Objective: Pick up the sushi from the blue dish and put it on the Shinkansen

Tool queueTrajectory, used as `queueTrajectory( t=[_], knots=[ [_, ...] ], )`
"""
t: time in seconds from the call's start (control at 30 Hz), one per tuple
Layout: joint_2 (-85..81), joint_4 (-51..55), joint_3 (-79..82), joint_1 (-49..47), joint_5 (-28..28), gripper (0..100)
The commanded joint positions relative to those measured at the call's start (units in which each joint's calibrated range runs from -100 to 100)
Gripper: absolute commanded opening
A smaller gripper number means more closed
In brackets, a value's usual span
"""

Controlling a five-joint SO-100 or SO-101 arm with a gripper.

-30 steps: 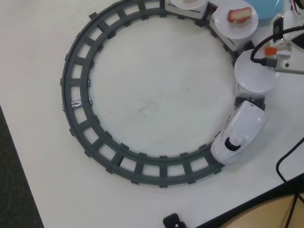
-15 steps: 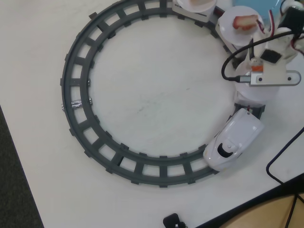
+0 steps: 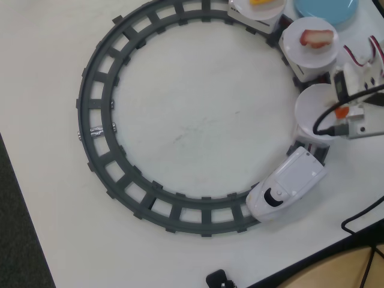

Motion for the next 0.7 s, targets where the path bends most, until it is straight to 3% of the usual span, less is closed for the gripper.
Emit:
queueTrajectory(
  t=[0.0, 0.23, 0.67],
  knots=[
    [-8.45, -1.34, 9.11, -7.66, 0.11, 2],
    [-16.47, -12.29, 23.65, -10.83, 1.48, 2],
    [-16.80, -22.90, 31.73, -10.39, 3.10, 2]
  ],
)
